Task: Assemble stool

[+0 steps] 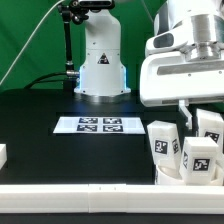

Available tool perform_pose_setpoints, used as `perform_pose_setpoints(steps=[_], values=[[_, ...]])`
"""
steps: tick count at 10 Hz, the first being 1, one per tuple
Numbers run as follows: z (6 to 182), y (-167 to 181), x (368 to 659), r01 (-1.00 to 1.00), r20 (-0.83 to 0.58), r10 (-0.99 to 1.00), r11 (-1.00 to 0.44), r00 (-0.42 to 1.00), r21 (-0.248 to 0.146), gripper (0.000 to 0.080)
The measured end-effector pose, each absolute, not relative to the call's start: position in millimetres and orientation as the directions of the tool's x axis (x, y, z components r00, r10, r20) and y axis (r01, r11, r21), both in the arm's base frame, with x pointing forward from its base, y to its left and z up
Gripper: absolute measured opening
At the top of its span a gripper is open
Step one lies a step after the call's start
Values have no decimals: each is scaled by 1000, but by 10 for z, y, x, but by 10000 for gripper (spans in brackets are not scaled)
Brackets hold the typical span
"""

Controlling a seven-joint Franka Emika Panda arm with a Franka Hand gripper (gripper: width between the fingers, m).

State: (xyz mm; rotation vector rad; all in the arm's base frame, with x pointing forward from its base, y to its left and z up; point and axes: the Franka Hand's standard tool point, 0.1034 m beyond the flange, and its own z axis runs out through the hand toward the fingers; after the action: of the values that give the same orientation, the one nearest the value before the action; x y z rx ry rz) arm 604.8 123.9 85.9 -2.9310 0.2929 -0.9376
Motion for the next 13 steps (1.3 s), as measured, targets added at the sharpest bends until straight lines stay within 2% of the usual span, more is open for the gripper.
perform_pose_setpoints(steps=[5,6,13], values=[[859,1221,6048,-165,573,-195,-981,796,-104,327],[831,1103,6018,-181,577,-208,-978,790,-104,327],[827,1024,6037,-205,568,-239,-971,788,-124,327]])
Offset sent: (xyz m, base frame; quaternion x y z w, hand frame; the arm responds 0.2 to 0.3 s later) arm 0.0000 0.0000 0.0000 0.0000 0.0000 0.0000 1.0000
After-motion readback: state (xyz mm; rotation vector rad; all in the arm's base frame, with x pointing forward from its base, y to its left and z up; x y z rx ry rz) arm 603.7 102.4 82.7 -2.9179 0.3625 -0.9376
